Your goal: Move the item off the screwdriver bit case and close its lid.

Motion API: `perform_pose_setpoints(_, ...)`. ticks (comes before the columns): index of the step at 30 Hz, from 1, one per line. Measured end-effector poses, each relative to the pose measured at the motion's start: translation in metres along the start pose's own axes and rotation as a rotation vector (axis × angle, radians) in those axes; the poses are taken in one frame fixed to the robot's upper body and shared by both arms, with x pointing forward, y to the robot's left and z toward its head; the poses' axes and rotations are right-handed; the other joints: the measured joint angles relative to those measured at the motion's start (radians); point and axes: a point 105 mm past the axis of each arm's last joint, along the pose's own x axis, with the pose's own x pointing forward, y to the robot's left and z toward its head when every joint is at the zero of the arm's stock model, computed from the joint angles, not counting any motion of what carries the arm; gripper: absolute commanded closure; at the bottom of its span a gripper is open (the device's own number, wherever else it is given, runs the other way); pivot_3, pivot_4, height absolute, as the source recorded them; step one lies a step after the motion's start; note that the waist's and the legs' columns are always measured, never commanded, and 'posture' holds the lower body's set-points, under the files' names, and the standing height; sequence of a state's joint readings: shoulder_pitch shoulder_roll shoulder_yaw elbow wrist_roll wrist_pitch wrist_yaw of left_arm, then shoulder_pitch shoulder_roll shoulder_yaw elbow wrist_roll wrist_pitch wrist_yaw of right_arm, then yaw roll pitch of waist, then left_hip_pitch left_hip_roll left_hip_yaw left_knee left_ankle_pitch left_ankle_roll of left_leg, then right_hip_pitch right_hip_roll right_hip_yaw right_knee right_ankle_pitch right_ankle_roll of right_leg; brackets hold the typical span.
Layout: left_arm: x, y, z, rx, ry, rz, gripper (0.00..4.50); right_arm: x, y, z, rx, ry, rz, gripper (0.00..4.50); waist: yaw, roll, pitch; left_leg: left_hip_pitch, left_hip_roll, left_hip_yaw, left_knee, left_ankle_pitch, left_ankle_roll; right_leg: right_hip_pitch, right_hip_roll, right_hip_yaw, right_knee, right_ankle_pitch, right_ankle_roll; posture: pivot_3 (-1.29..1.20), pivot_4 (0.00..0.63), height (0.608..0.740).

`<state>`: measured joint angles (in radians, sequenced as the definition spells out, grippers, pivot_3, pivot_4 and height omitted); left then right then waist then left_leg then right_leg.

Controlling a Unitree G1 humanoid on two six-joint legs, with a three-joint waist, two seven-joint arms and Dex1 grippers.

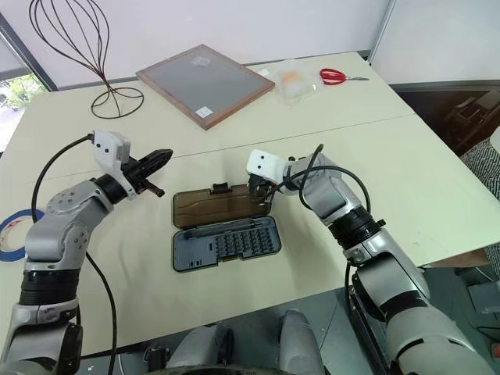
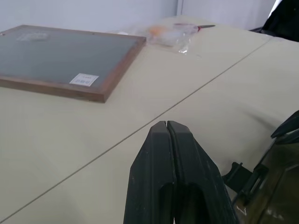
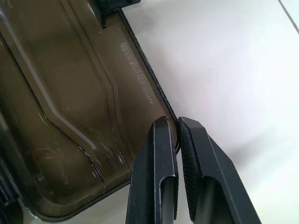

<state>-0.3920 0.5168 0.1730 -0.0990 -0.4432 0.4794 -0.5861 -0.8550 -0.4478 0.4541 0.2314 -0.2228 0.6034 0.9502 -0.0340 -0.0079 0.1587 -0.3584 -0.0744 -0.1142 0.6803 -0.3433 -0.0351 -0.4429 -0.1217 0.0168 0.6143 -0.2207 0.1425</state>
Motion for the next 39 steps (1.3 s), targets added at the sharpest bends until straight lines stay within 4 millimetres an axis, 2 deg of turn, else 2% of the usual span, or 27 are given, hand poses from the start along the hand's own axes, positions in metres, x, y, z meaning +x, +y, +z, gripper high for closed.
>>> perform_pose_setpoints(17,0.005,-0.003,0.000,0.001,-0.005,-0.019,4.50,-0.003,0.000,0.001,0.041,-0.014,-0.008,4.43,-0.002,0.000,0.000,0.000,0.000,0.000,0.000,0.000,0.000,0.000,0.000,0.000,0.000,0.000,0.000,0.00,0.150,0.740)
perform_pose_setpoints(20,0.006,-0.004,0.000,0.003,-0.007,-0.025,4.50,-0.003,0.000,0.001,0.040,-0.015,-0.006,3.41,-0.002,0.000,0.000,0.000,0.000,0.000,0.000,0.000,0.000,0.000,0.000,0.000,0.000,0.000,0.000,0.00,0.150,0.740)
perform_pose_setpoints(26,0.007,-0.013,-0.004,-0.007,0.012,-0.081,4.50,-0.003,-0.002,0.000,0.041,-0.017,-0.012,0.32,-0.003,0.000,0.000,-0.001,0.000,0.000,0.000,0.000,0.000,-0.001,0.000,0.000,0.000,0.000,0.000,0.00,0.150,0.740)
perform_pose_setpoints(27,0.006,-0.016,-0.006,-0.018,0.023,-0.103,4.50,-0.004,-0.004,0.000,0.042,-0.021,-0.020,0.03,-0.004,0.000,0.000,0.000,0.000,0.000,0.000,0.000,0.000,-0.001,0.000,0.000,0.000,0.000,0.000,0.00,0.150,0.740)
perform_pose_setpoints(33,-0.011,-0.042,-0.009,-0.096,0.087,-0.297,4.50,-0.006,-0.005,0.004,0.074,-0.070,-0.018,0.03,-0.009,0.000,0.001,-0.002,0.001,0.000,0.000,0.000,0.000,-0.002,0.000,0.000,0.000,0.000,0.000,0.00,0.150,0.740)
perform_pose_setpoints(39,-0.037,-0.065,-0.011,-0.112,0.179,-0.480,4.50,-0.017,-0.011,0.024,0.073,-0.204,-0.029,0.03,-0.008,0.001,0.002,-0.002,0.001,0.000,0.000,0.000,0.000,-0.001,0.000,0.000,0.000,0.000,0.000,0.00,0.150,0.740)
